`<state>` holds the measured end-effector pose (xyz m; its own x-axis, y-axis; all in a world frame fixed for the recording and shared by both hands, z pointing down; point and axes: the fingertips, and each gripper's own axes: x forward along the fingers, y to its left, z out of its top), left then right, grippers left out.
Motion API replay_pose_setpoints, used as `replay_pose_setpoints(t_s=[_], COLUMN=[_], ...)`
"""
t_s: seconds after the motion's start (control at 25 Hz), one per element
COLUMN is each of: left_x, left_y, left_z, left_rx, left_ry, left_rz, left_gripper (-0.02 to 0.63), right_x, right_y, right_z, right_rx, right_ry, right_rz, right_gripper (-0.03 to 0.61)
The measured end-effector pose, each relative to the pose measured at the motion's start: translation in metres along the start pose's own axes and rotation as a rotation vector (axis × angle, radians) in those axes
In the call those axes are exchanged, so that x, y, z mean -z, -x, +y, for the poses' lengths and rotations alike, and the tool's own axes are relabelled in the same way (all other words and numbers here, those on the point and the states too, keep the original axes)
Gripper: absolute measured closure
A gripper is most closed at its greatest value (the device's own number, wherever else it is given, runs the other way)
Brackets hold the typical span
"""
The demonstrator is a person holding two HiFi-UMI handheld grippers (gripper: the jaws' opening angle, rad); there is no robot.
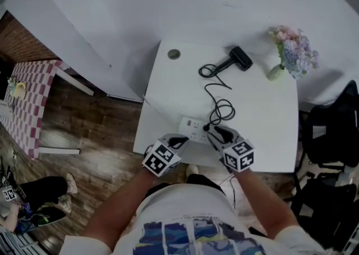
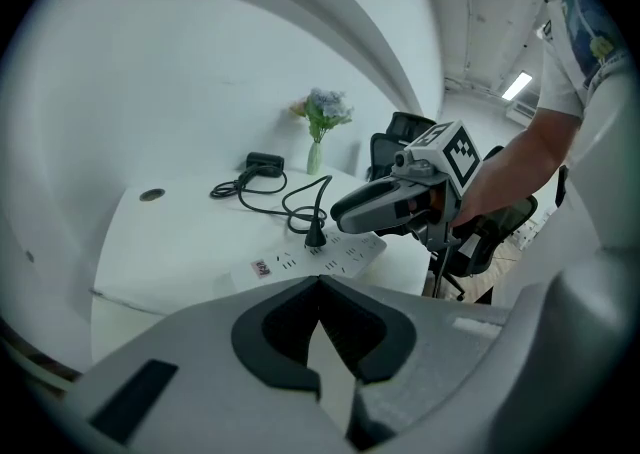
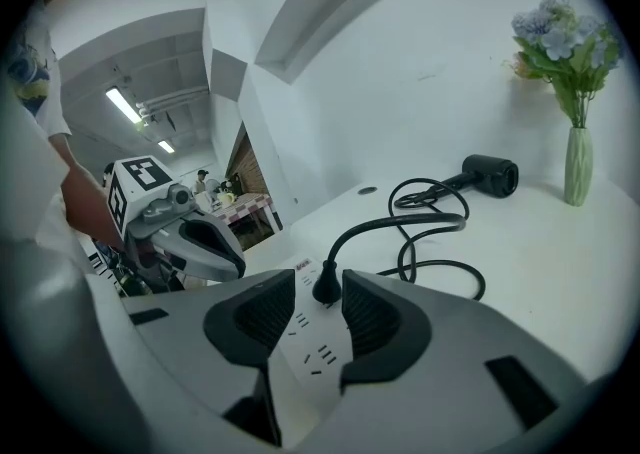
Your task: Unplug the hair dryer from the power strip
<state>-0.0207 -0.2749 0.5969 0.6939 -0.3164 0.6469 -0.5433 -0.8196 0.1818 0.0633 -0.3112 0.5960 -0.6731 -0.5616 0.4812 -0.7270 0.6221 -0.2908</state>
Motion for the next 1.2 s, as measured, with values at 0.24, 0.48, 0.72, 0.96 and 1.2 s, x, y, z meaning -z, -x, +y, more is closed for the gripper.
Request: replay_pose_setpoints(t_s=[0.24, 0.48, 0.72, 0.96, 1.2], left_x=[0.002, 0.003, 0.004, 0.009, 0.011], left_y=[-0.017, -0.031, -0.042, -0.048, -0.050], left_z=[0.005, 0.005, 0.006, 0.008, 0.008], left_rx=[0.007, 0.014, 0.024, 0.027, 0.034], left_ry=[-0.009, -0.032, -0.040, -0.036, -0.029], left_rz=[0.034, 0.071, 0.098, 0.118, 0.122], left_gripper=[0.611, 0.611, 0.611, 0.611, 0.611], right_x=[-0.002, -0.005, -0.006, -0.003, -0.003], right_y=[-0.017, -0.025, -0.031, -0.035, -0.034], right_z=[-0.004, -0.006, -0.007, -0.005, -0.005], right_rx=[-0.019, -0.024, -0.025, -0.016, -0.013], right_ry=[-0.002, 0.012, 0.035, 0.081, 0.090], right_rz=[0.011, 0.031, 0.052, 0.075, 0.076], right_gripper=[0.445, 0.456, 0.479, 0.508, 0.512])
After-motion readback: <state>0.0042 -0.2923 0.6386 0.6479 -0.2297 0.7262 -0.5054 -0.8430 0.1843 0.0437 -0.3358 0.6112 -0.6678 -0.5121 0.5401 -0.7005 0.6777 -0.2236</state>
